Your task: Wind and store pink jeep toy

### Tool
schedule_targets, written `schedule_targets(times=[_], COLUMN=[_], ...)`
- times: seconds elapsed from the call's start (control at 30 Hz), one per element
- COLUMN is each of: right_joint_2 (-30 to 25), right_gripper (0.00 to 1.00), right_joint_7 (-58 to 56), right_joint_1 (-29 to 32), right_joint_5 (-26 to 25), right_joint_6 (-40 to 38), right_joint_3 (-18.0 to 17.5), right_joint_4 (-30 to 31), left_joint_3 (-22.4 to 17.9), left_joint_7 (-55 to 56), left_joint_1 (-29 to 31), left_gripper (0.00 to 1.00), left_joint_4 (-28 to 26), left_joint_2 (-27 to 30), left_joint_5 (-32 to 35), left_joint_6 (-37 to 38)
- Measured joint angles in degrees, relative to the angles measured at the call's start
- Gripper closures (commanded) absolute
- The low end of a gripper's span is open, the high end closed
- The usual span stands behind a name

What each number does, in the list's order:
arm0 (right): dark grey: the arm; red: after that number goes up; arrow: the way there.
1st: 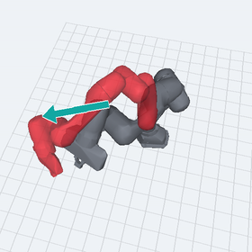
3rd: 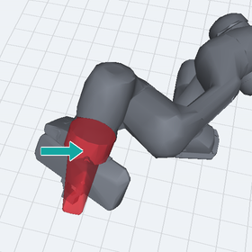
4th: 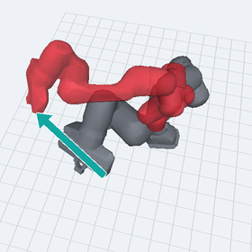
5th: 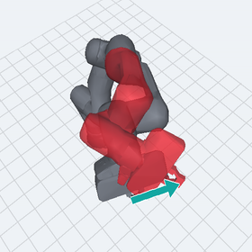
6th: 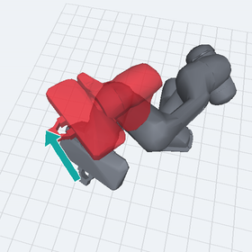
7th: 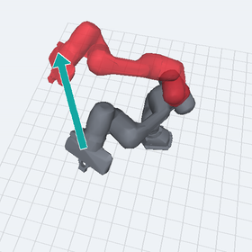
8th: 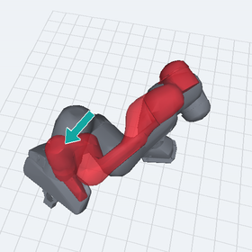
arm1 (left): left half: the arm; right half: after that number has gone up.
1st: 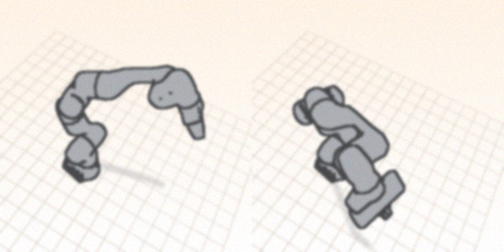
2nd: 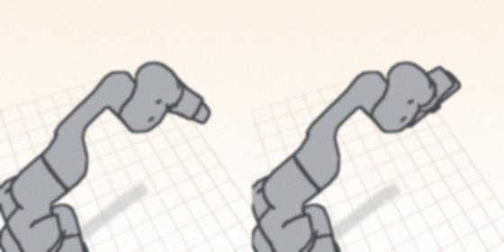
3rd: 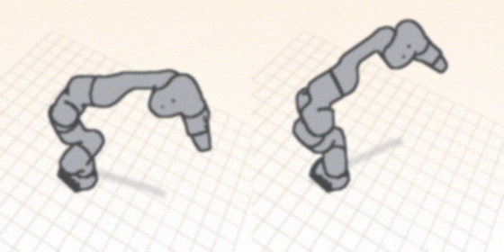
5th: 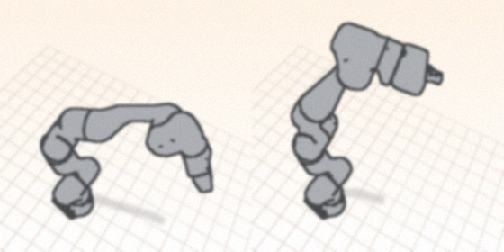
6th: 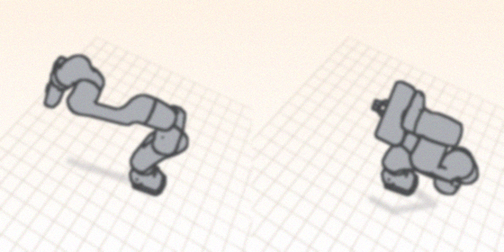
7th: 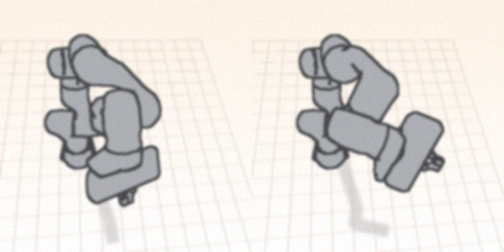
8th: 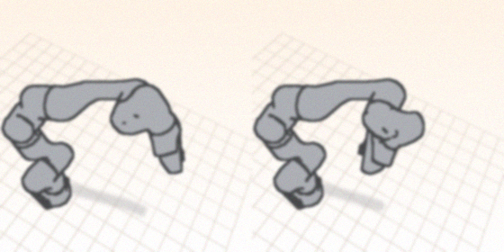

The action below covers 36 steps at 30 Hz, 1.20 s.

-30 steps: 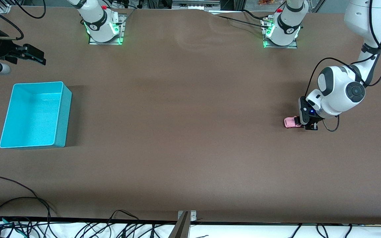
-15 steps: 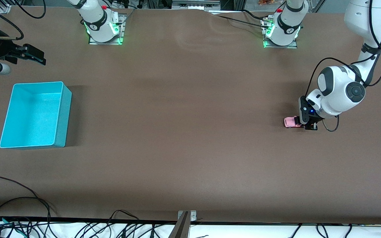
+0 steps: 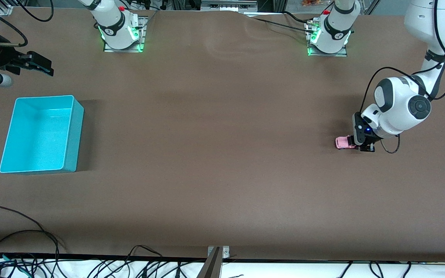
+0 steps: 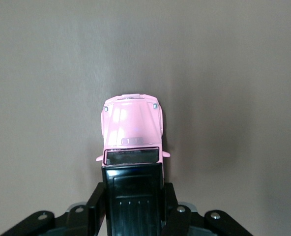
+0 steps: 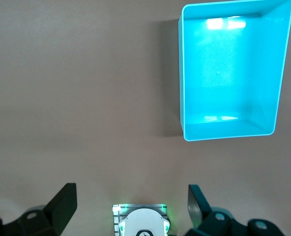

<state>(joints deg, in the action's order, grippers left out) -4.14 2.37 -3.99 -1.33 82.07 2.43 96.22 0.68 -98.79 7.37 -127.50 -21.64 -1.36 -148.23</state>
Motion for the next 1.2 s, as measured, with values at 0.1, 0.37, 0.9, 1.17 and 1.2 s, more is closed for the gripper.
schedule_targets(times=[0.1, 0.37, 0.9, 1.17, 1.2], right_joint_2=[0.0, 0.0, 0.0, 0.0, 0.0], right_gripper=[0.0, 0.0, 0.0, 0.0, 0.0], right_joint_7=[0.0, 0.0, 0.0, 0.0, 0.0], right_joint_1=[0.0, 0.0, 0.0, 0.0, 0.0], right_joint_5=[0.0, 0.0, 0.0, 0.0, 0.0], right_joint_6=[0.0, 0.0, 0.0, 0.0, 0.0], right_joint_3=[0.0, 0.0, 0.0, 0.01, 0.01], right_joint_4=[0.0, 0.0, 0.0, 0.0, 0.0], left_joint_3=[-1.02, -2.85, -7.27, -8.77, -9.03], left_joint_7=[-1.83, -3.76, -9.63, -13.69, -14.11], left_joint_1=[0.02, 0.09, 1.88, 3.37, 3.41], left_gripper=[0.89, 0.87, 0.87, 0.87, 0.86], left_joint_4=[0.1, 0.4, 0.83, 0.84, 0.84], left_joint_2=[-0.07, -0.28, -0.7, -0.76, -0.77], left_joint_5=[0.0, 0.0, -0.01, -0.01, -0.01], left_joint_6=[0.0, -0.01, -0.31, -0.32, -0.32])
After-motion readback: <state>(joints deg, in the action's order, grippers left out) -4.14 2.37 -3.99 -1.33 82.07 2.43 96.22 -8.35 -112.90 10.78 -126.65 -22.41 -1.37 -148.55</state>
